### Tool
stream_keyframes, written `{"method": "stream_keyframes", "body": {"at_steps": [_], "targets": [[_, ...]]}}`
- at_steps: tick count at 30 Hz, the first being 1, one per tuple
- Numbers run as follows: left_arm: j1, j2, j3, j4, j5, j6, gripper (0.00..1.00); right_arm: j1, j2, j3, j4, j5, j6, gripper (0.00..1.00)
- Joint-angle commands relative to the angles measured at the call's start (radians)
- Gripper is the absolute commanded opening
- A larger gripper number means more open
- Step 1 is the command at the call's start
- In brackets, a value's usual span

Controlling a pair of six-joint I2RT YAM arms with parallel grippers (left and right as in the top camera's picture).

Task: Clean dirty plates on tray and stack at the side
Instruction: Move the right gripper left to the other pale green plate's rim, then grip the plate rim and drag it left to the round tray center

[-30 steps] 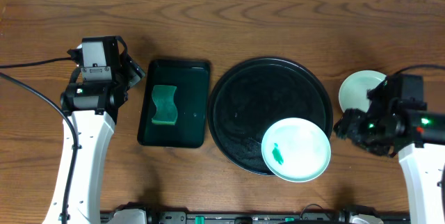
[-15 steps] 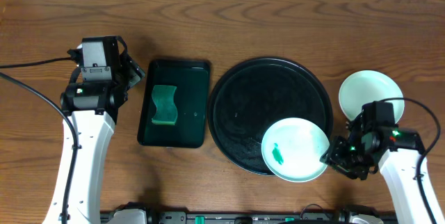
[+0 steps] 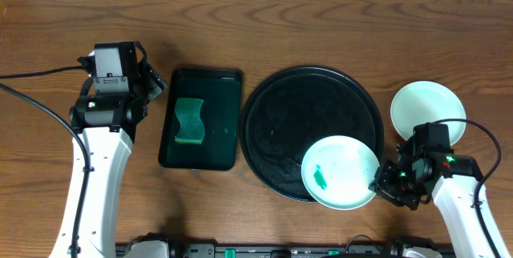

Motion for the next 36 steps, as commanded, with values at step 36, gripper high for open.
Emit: {"method": "stream_keyframes", "body": {"at_steps": [36], "targets": [[0.006, -0.002, 0.011, -0.003, -0.006, -0.008, 0.82, 0.000, -0.002, -0.019, 0.164, -0.069, 0.206, 0.02]]}}
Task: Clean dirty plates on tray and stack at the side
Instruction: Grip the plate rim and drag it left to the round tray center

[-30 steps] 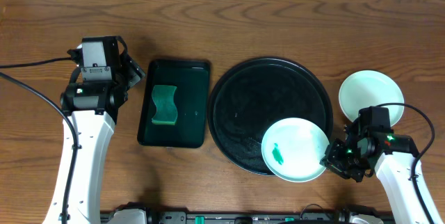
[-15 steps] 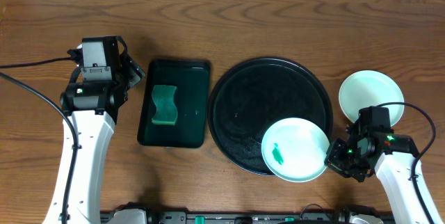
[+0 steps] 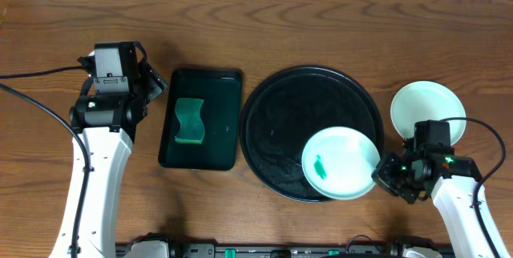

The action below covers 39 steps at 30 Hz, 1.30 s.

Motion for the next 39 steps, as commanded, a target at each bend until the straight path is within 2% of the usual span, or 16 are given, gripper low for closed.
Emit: {"method": "stream_keyframes", "body": {"at_steps": [1, 11, 15, 23, 30, 34, 36, 39], "targets": [[0.006, -0.002, 0.011, -0.003, -0.006, -0.008, 0.82, 0.000, -0.002, -0.006, 0.042, -0.085, 0.085, 0.02], [0.006, -0.002, 0.011, -0.003, -0.006, -0.008, 0.82, 0.028, 0.003, -0.006, 0.182, -0.086, 0.336, 0.02], [0.006, -0.002, 0.011, -0.003, -0.006, -0.008, 0.82, 0.109, 0.015, -0.006, 0.266, -0.050, 0.417, 0.02], [0.006, -0.002, 0.011, -0.003, -0.006, -0.008, 0.82, 0.338, 0.091, -0.006, 0.373, 0.174, 0.612, 0.01], [0.006, -0.002, 0.011, -0.003, -0.006, -0.008, 0.82, 0.452, 0.193, -0.006, 0.449, 0.251, 0.671, 0.02], [0.006, -0.002, 0.011, -0.003, -0.006, -0.008, 0.82, 0.471, 0.255, -0.006, 0.499, 0.250, 0.673, 0.02], [0.006, -0.002, 0.011, -0.003, -0.006, -0.008, 0.82, 0.470, 0.275, -0.006, 0.502, 0.252, 0.672, 0.09], [0.006, -0.002, 0.011, -0.003, -0.006, -0.008, 0.82, 0.470, 0.287, -0.006, 0.503, 0.251, 0.603, 0.32]]}}
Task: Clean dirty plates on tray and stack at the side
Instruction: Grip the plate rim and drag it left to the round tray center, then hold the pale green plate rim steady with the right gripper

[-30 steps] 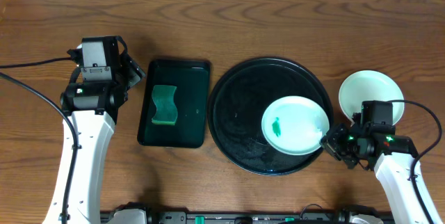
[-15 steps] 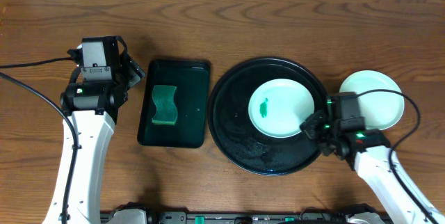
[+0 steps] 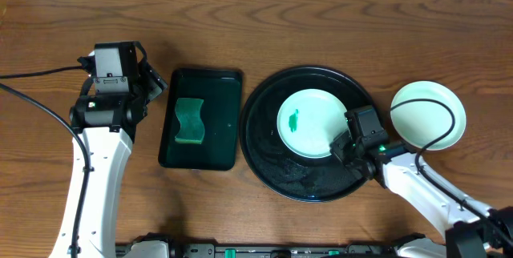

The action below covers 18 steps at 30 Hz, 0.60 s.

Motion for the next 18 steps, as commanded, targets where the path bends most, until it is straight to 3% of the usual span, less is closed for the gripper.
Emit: {"method": "stream_keyframes", "body": {"at_steps": [1, 5, 11, 13, 18], "targets": [[0.006, -0.002, 0.011, -0.003, -0.006, -0.008, 0.82, 0.008, 0.010, -0.004, 0.004, 0.021, -0.100, 0.38], [0.006, -0.002, 0.011, -0.003, -0.006, -0.008, 0.82, -0.008, -0.016, 0.027, -0.029, 0.001, -0.261, 0.49], [0.006, -0.002, 0.011, -0.003, -0.006, -0.008, 0.82, -0.068, -0.058, 0.204, -0.229, -0.016, -0.560, 0.63], [0.006, -0.002, 0.011, -0.003, -0.006, -0.008, 0.82, -0.094, -0.053, 0.276, -0.313, -0.036, -0.676, 0.63], [0.006, -0.002, 0.011, -0.003, -0.006, -0.008, 0.82, -0.152, -0.041, 0.369, -0.411, -0.045, -0.808, 0.58]]}}
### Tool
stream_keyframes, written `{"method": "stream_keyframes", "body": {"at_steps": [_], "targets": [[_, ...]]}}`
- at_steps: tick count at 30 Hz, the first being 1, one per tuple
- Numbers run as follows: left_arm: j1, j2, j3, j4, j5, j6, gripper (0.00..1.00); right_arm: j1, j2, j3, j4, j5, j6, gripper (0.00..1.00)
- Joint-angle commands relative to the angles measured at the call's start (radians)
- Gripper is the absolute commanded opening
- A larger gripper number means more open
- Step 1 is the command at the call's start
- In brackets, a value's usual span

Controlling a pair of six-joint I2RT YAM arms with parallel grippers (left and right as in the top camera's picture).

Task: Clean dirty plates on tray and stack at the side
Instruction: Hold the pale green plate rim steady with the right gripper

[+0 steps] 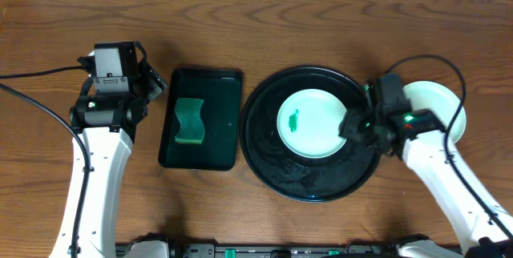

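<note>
A white plate [314, 126] with a green smear on its left half lies flat in the upper middle of the round black tray [276, 166]. My right gripper [351, 126] sits at the plate's right rim, its fingers look parted, and nothing is lifted. A clean pale plate [437, 102] rests on the table right of the tray, partly under my right arm. The green sponge [190, 122] lies in a dark green rectangular dish [220, 122]. My left gripper [155, 82] hovers empty beside the dish's upper left corner, its fingers apart.
Black cables run from the left arm across the table's left side and loop over the clean plate at the right. The wooden table's far edge runs along the top of the view.
The right arm has swung from below the tray's right part to its right side, over the clean plate. Its gripper has shifted from the plate's lower right rim to the right rim. The plate has stayed put.
At first the smeared plate hung over the tray's lower right edge with my right gripper on its rim. It then sat slightly further in. Later it lay in the tray's upper middle, still held at the rim. Now it rests there. The left arm has not moved.
</note>
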Motion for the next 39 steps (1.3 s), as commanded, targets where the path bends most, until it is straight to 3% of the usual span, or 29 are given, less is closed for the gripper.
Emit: {"method": "stream_keyframes", "body": {"at_steps": [1, 8, 10, 14, 23, 39], "targets": [[0.006, -0.002, 0.011, -0.003, -0.006, -0.008, 0.82, -0.035, -0.003, 0.037, -0.012, -0.008, -0.180, 0.57], [0.006, -0.002, 0.011, -0.003, -0.006, -0.008, 0.82, -0.051, 0.030, 0.035, 0.026, -0.003, -0.247, 0.58], [0.006, -0.002, 0.011, -0.003, -0.006, -0.008, 0.82, -0.050, 0.051, 0.035, 0.053, 0.004, -0.248, 0.55], [0.006, -0.002, 0.011, -0.003, -0.006, -0.008, 0.82, -0.050, 0.106, 0.034, 0.095, 0.008, -0.248, 0.38], [0.006, -0.002, 0.011, -0.003, -0.006, -0.008, 0.82, -0.049, 0.238, 0.034, 0.129, 0.013, -0.248, 0.39], [0.006, -0.002, 0.011, -0.003, -0.006, -0.008, 0.82, -0.049, 0.311, 0.034, 0.161, 0.066, -0.249, 0.02]]}}
